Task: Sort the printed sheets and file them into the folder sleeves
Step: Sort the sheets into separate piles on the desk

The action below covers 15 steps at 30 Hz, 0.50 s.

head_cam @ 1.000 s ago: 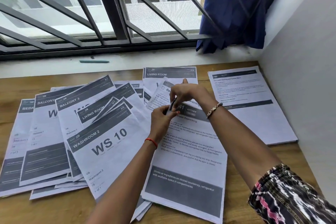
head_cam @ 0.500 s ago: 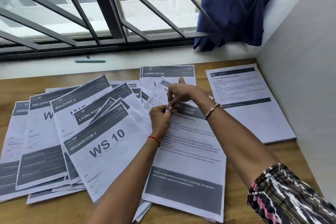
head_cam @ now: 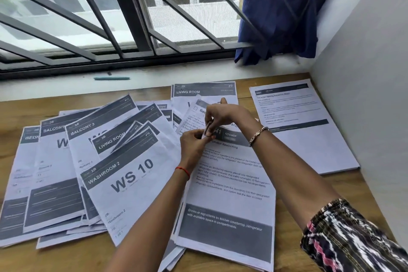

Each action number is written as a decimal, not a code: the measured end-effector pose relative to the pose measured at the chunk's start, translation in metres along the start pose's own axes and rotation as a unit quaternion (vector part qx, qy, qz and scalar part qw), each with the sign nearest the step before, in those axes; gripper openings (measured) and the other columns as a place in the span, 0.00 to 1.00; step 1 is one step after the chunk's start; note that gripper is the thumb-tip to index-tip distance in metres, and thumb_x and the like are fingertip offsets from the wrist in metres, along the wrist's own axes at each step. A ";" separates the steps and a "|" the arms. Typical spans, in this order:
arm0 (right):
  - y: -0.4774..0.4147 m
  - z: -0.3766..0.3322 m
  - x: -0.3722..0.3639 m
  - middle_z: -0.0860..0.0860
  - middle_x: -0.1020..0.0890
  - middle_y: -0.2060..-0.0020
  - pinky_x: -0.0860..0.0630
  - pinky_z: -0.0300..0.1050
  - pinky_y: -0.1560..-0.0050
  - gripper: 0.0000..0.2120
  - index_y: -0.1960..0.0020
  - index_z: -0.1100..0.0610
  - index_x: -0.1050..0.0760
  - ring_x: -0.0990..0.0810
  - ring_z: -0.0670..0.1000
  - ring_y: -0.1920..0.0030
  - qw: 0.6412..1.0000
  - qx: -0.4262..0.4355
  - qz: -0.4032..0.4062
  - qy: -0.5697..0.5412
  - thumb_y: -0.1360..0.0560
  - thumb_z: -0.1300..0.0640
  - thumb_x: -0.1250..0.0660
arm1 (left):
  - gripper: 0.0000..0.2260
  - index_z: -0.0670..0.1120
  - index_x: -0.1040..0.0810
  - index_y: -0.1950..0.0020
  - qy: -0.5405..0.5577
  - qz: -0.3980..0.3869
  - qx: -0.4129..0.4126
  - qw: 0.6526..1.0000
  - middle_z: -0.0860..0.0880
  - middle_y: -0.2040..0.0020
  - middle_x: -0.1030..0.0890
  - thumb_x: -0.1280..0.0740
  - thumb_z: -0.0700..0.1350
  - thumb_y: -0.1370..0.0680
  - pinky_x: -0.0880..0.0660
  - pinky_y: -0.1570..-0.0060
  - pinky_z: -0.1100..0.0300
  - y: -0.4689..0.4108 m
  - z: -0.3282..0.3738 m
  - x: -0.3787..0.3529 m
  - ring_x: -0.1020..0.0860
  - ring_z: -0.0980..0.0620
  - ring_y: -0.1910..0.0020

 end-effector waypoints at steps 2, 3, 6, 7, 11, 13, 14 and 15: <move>0.003 0.003 0.001 0.58 0.21 0.63 0.46 0.49 0.50 0.18 0.56 0.63 0.20 0.28 0.51 0.59 1.000 -0.003 -0.003 0.012 0.32 0.48 0.26 | 0.07 0.48 0.16 0.56 0.012 -0.034 0.003 0.999 0.45 0.59 0.15 0.24 0.40 0.32 0.24 0.54 0.53 0.000 0.000 -0.002 0.20 0.53 0.60; 0.004 0.004 0.002 0.57 0.22 0.63 0.46 0.48 0.50 0.18 0.60 0.63 0.23 0.28 0.51 0.59 1.000 -0.004 -0.002 0.017 0.32 0.47 0.26 | 0.08 0.50 0.16 0.56 0.020 -0.047 0.004 0.999 0.46 0.58 0.15 0.24 0.41 0.32 0.23 0.50 0.52 0.001 0.001 -0.003 0.19 0.52 0.58; 0.010 0.006 0.005 0.53 0.27 0.68 0.44 0.47 0.50 0.17 0.65 0.60 0.26 0.30 0.51 0.62 1.000 -0.012 -0.008 0.020 0.33 0.47 0.26 | 0.10 0.52 0.17 0.57 0.041 -0.066 0.009 0.997 0.46 0.57 0.15 0.24 0.39 0.32 0.24 0.48 0.53 0.002 0.007 -0.005 0.19 0.51 0.56; 0.012 0.007 0.007 0.52 0.28 0.69 0.42 0.45 0.53 0.18 0.66 0.59 0.27 0.31 0.51 0.64 1.000 -0.014 -0.012 0.020 0.33 0.47 0.26 | 0.12 0.53 0.18 0.56 0.046 -0.072 0.013 0.996 0.47 0.57 0.16 0.25 0.37 0.32 0.24 0.49 0.56 0.003 0.008 -0.006 0.20 0.53 0.57; 0.017 0.014 0.015 0.58 0.21 0.65 0.41 0.41 0.64 0.18 0.56 0.64 0.20 0.30 0.50 0.63 0.999 -0.027 -0.007 -0.015 0.32 0.48 0.26 | 0.20 0.46 0.22 0.39 0.037 -0.093 0.026 0.995 0.45 0.51 0.17 0.27 0.35 0.30 0.22 0.50 0.58 0.002 0.005 -0.007 0.20 0.52 0.55; 0.022 0.021 0.024 0.60 0.22 0.63 0.41 0.43 0.66 0.19 0.53 0.61 0.18 0.31 0.50 0.63 0.998 -0.042 0.014 -0.034 0.32 0.46 0.26 | 0.16 0.42 0.22 0.39 0.039 -0.080 0.038 0.995 0.43 0.51 0.17 0.30 0.36 0.26 0.22 0.48 0.52 0.002 0.002 -0.004 0.20 0.49 0.54; 0.025 0.025 0.028 0.61 0.23 0.63 0.42 0.44 0.67 0.20 0.53 0.60 0.18 0.32 0.50 0.63 0.997 -0.049 0.031 -0.042 0.33 0.44 0.26 | 0.11 0.42 0.20 0.43 0.044 -0.075 0.043 0.995 0.42 0.53 0.17 0.32 0.37 0.25 0.22 0.48 0.49 0.003 0.002 -0.004 0.19 0.48 0.55; 0.027 0.030 0.033 0.60 0.22 0.63 0.41 0.44 0.66 0.20 0.54 0.60 0.18 0.31 0.50 0.63 0.996 -0.053 0.051 -0.057 0.34 0.42 0.27 | 0.07 0.43 0.18 0.48 0.044 -0.069 0.045 0.996 0.42 0.54 0.17 0.33 0.37 0.24 0.22 0.48 0.48 0.003 0.003 -0.004 0.19 0.48 0.55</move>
Point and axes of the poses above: each hand's wrist, its own y-axis away from the middle knuckle, its own x-axis out of the back of the hand, z = x × y, the point moved 7 cm from there along -y, towards the middle knuckle
